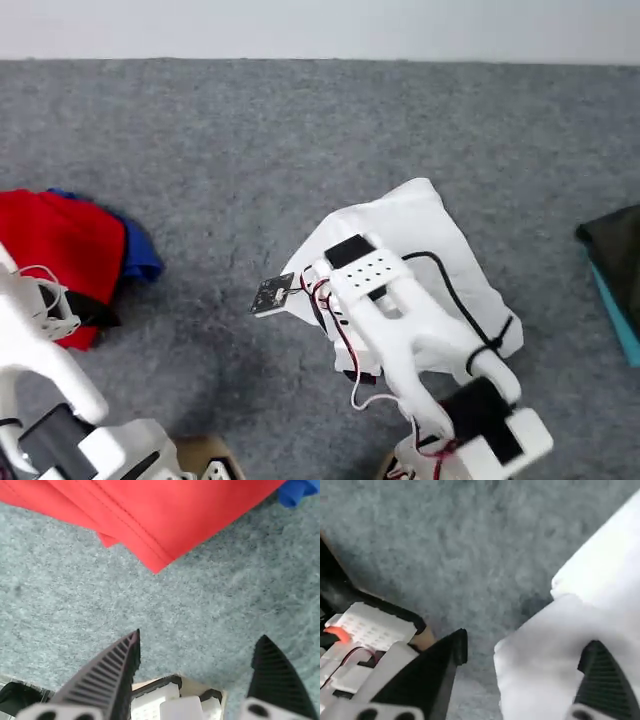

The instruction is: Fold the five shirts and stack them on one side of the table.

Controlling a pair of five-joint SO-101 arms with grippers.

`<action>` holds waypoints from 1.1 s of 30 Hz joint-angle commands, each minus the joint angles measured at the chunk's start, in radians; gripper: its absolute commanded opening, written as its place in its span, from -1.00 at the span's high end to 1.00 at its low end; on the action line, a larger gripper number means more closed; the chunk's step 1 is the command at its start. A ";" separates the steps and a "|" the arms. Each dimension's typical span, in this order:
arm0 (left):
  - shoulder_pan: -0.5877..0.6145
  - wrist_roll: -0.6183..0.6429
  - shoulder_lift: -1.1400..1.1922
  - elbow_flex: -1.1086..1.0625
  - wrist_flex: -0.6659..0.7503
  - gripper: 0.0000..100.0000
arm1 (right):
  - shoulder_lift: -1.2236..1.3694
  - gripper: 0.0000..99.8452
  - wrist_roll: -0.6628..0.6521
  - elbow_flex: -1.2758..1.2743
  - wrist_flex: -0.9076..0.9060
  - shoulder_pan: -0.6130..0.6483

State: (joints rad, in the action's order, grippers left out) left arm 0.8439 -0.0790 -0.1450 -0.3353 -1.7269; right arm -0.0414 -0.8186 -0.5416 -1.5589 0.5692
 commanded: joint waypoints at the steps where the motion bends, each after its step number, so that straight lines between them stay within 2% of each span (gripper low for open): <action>1: 0.000 0.000 -0.046 0.007 -0.029 0.33 | 0.042 0.31 0.008 0.000 0.065 -0.067; 3: 0.000 0.000 -0.046 0.005 -0.029 0.33 | 0.059 0.33 0.008 0.000 0.104 -0.113; 5: 0.000 0.000 -0.046 0.005 -0.029 0.33 | 0.062 0.43 0.008 0.003 0.131 -0.160; 10: -0.002 0.000 -0.046 0.005 -0.029 0.33 | 0.061 0.93 0.009 0.087 0.133 -0.259; 11: -0.005 0.000 -0.046 0.005 -0.029 0.33 | 0.061 0.97 0.009 0.114 0.131 -0.277; 19: -0.008 0.000 -0.046 0.004 -0.029 0.33 | 0.061 0.93 0.003 0.275 0.048 -0.314; 24: -0.006 0.000 -0.046 0.004 -0.029 0.33 | 0.061 0.91 0.003 0.313 -0.081 -0.255; 26: -0.008 0.000 -0.046 0.004 -0.029 0.33 | 0.058 0.80 0.011 0.325 -0.145 -0.206; 31: -0.006 0.000 -0.046 0.004 -0.029 0.33 | 0.015 0.18 0.068 0.325 -0.242 -0.128; 33: -0.005 0.000 -0.046 -0.001 -0.029 0.33 | -0.038 0.03 0.071 0.278 -0.232 -0.102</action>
State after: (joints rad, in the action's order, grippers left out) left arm 0.8439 -0.0790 -0.1450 -0.3353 -1.7269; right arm 0.0031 -0.7633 -0.2501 -1.7553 0.4312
